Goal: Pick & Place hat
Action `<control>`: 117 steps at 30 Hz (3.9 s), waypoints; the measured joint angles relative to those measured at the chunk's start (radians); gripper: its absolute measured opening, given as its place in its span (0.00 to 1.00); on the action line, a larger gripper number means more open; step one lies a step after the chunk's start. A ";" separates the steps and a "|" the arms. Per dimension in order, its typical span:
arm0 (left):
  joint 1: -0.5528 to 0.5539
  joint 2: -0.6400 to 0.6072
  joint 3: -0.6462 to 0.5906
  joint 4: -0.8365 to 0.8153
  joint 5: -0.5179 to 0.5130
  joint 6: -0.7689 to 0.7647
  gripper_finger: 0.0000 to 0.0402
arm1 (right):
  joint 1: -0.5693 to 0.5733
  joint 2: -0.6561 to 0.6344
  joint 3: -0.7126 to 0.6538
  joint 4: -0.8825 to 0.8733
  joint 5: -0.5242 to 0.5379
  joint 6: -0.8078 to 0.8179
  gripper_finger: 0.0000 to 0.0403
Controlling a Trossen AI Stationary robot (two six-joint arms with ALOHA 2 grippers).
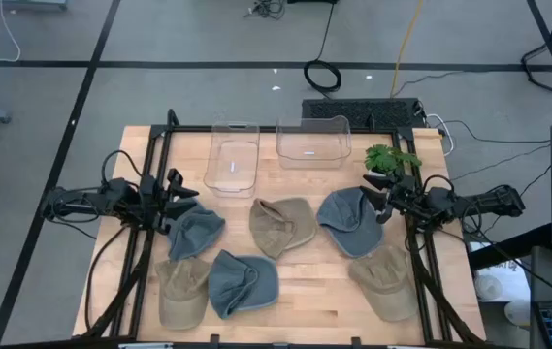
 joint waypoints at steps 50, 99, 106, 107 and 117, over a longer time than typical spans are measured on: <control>0.000 0.000 0.000 0.000 0.000 0.000 0.34 | 0.000 0.000 0.000 0.000 0.000 0.000 0.49; 0.000 0.000 0.000 0.000 0.000 0.000 0.36 | 0.000 0.000 0.000 0.000 0.000 0.000 0.49; 0.000 0.000 0.000 0.000 0.000 0.000 0.34 | 0.000 0.000 0.000 0.000 0.000 0.000 0.49; 0.000 0.000 0.000 0.000 0.000 0.000 0.34 | 0.000 0.000 0.000 0.000 0.000 0.000 0.49; 0.000 0.000 0.000 0.000 0.000 0.000 0.37 | 0.000 0.000 0.000 0.000 0.000 0.000 0.49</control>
